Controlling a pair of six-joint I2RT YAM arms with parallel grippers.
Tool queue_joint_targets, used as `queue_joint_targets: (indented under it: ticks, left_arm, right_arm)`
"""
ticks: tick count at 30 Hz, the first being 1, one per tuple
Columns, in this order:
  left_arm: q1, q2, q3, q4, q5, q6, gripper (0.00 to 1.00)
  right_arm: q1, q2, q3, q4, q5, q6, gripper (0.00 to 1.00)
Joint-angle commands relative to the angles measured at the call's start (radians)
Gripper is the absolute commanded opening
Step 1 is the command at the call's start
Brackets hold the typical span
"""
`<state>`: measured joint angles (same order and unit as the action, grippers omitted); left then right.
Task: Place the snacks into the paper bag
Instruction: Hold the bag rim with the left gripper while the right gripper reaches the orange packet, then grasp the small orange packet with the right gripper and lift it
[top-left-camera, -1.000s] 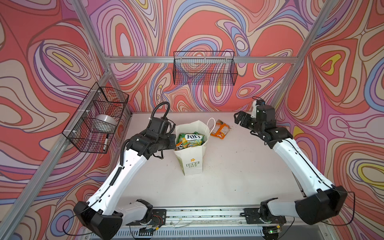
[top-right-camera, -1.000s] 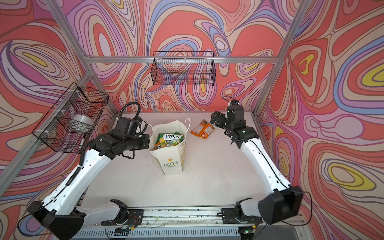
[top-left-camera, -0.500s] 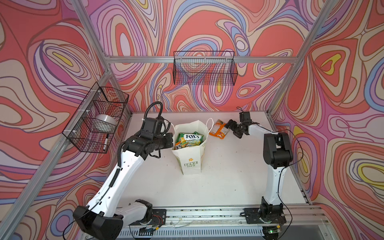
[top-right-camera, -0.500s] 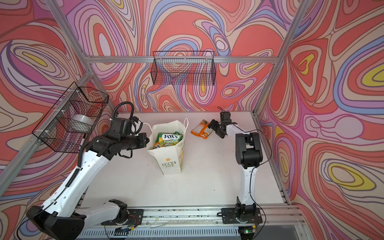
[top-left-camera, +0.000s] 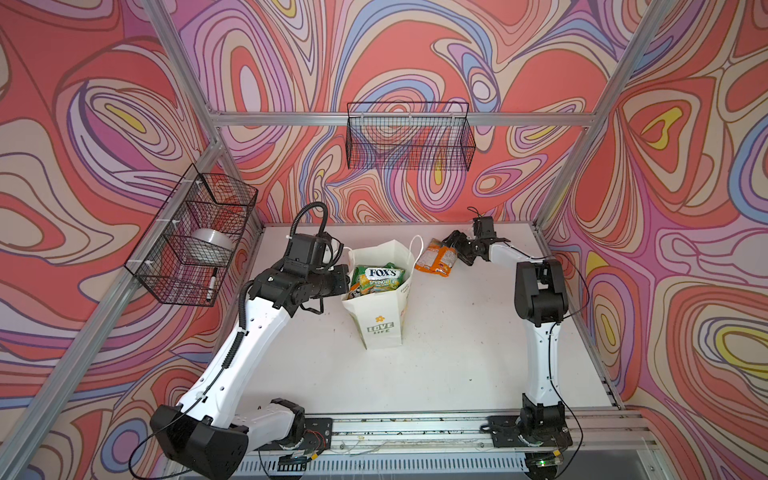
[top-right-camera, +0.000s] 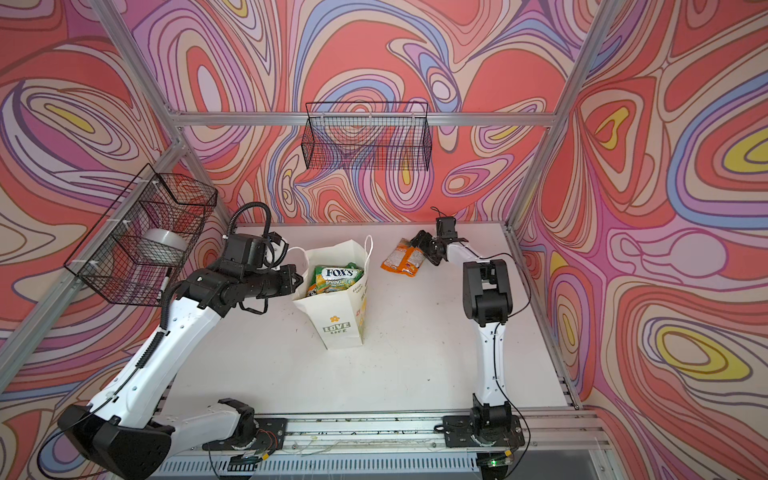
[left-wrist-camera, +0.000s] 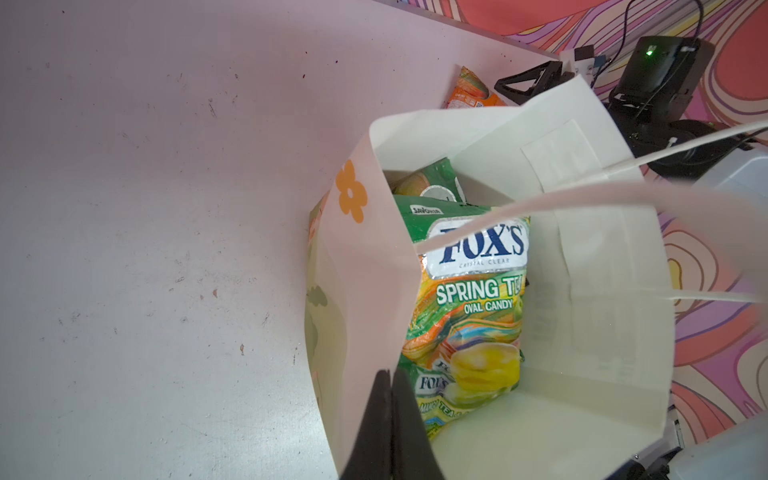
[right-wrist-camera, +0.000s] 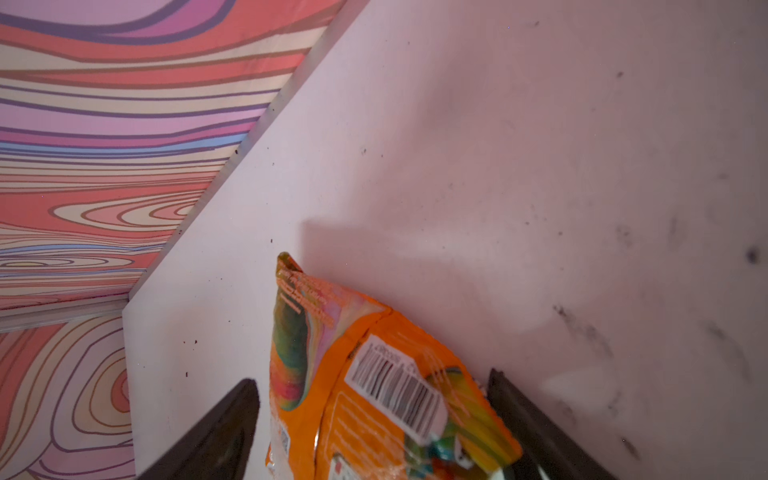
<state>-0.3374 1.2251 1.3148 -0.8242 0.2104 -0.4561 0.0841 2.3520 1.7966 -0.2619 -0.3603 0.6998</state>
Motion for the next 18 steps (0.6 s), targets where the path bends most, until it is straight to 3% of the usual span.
queue_joint_targets:
  ticks: [1,9,18]
  left_arm:
    - [0.010,0.029,0.011,-0.033,-0.012,0.016,0.00]
    - [0.011,0.024,0.010,-0.030,-0.006,0.018,0.00]
    - [0.013,0.020,0.009,-0.027,0.006,0.020,0.00]
  right_arm:
    - [0.029,0.075,0.027,-0.128,0.027,-0.033,0.85]
    - [0.046,0.101,0.016,-0.090,-0.030,-0.028,0.58]
    - [0.045,-0.013,-0.069,0.022,-0.078,-0.006,0.22]
